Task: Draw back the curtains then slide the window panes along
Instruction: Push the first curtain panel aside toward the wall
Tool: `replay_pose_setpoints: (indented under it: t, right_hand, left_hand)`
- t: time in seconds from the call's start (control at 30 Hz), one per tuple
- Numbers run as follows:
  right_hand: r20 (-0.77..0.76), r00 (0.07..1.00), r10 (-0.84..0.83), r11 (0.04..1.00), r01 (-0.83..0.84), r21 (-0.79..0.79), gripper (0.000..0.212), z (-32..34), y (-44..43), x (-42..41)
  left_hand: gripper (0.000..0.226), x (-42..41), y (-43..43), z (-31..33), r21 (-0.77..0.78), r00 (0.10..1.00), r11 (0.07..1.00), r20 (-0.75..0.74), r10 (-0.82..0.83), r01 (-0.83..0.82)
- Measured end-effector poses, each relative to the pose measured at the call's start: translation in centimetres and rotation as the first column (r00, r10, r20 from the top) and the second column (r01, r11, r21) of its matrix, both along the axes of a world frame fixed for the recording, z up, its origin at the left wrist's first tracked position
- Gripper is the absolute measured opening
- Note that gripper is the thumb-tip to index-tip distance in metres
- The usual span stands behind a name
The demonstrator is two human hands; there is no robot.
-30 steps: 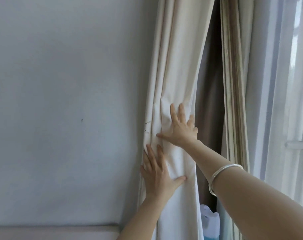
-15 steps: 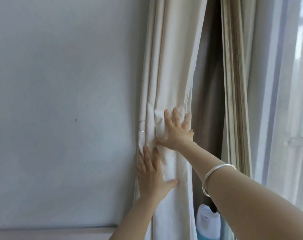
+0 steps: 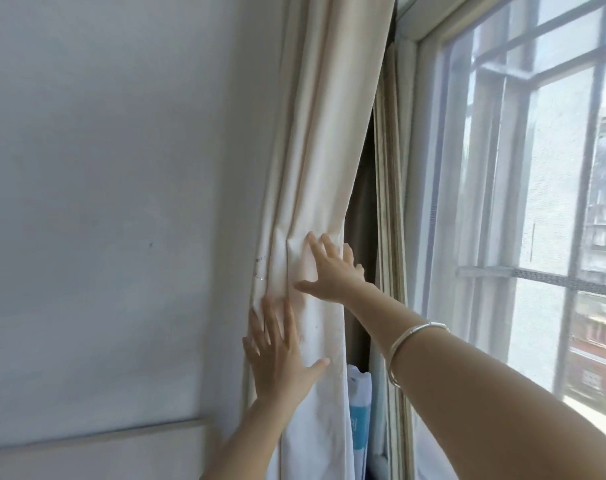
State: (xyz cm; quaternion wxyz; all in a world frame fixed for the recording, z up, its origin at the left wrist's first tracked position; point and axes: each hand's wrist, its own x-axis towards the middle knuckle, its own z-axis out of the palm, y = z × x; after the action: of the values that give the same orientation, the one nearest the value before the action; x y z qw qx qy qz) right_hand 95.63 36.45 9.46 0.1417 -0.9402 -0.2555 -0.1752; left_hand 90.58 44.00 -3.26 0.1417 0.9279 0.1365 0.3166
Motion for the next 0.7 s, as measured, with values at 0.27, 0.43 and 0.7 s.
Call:
replay_pose_setpoints:
  t: [0.27,0.43,0.7]
  right_hand:
    - [-0.036,0.997,-0.062,0.998,0.063,0.027,0.092,-0.7,-3.9,-8.0]
    - [-0.044,0.995,-0.093,0.995,0.094,0.019,0.092,-0.6,-7.8,-11.9]
    - [-0.016,0.989,-0.145,0.987,0.146,0.075,0.093,-0.8,-14.8,-19.0]
  left_hand:
    - [0.108,-7.2,-3.0,-0.5,0.062,0.996,0.994,-0.015,-0.093,0.093]
    - [0.106,-10.5,-5.6,-0.1,0.037,0.988,0.987,-0.013,-0.156,0.157]
    - [0.107,-16.1,-11.7,0.3,-0.002,0.966,0.966,-0.012,-0.259,0.259]
